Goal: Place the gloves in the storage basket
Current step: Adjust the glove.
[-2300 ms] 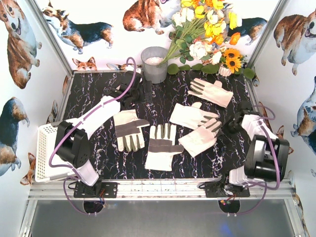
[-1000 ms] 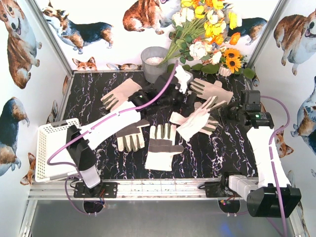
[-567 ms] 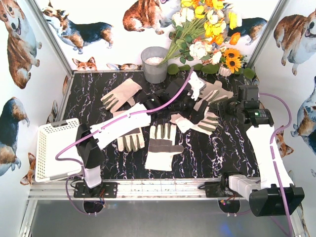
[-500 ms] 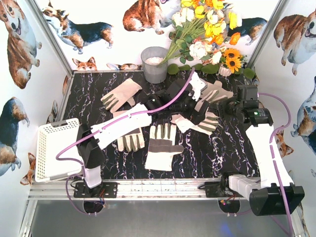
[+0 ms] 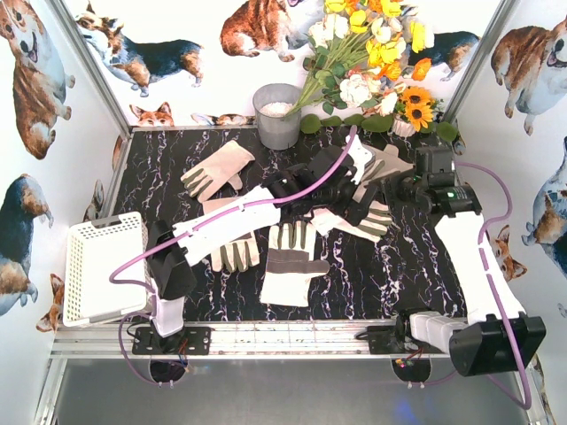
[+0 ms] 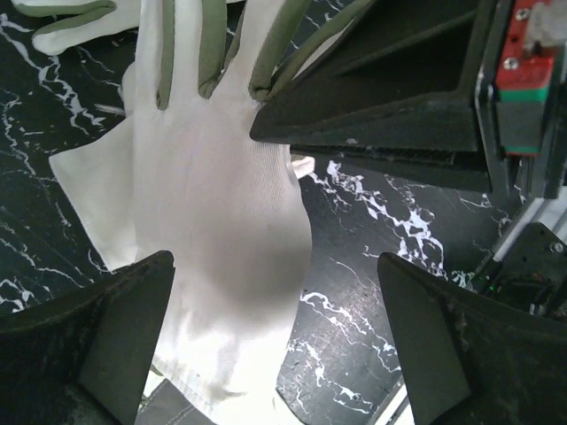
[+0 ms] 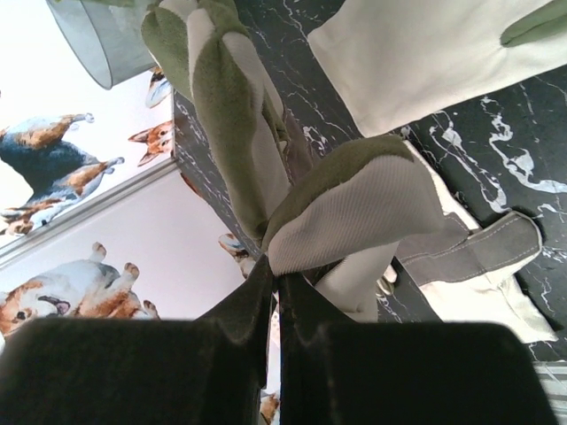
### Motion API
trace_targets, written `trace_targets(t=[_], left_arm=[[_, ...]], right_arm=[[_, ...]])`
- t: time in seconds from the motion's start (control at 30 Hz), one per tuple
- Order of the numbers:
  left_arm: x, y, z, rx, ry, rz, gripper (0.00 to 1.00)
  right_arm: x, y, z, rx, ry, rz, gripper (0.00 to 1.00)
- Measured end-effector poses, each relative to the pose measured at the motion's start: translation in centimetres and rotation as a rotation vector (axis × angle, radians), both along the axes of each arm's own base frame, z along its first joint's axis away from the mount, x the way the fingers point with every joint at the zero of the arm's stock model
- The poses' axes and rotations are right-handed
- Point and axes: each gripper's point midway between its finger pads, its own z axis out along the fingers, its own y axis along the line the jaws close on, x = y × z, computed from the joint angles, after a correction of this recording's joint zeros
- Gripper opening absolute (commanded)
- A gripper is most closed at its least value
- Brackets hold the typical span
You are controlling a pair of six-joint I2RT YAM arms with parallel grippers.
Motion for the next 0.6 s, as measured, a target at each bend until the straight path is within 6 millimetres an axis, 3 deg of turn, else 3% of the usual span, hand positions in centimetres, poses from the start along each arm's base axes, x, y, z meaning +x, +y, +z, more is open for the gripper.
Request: trace_targets(t=[0.23,0.43,0.47,0.6], left_arm=[[1.5,0.5,-1.0,0.040,-0.005,0.095,0.45],[1.9,1.0,-1.3,0.056,-0.010,0.129,0.01],[2.0,1.1,-1.3,0.059,-0.014,0.135,0.00],[2.3,1.5,-0.9,0.034,-0.007,0.169,0.00]], right_arm=[[1.0,1.0,-0.1,0.001,-0.005,0.026,0.00],[1.2,1.3,0.2,-0.001,-0.025,0.042,0.00],[1.2,1.3,0.3,-0.002,-0.034,0.050,0.00],[1.3,1.5,0.6,-0.028,-0.069,0.084,0.21]])
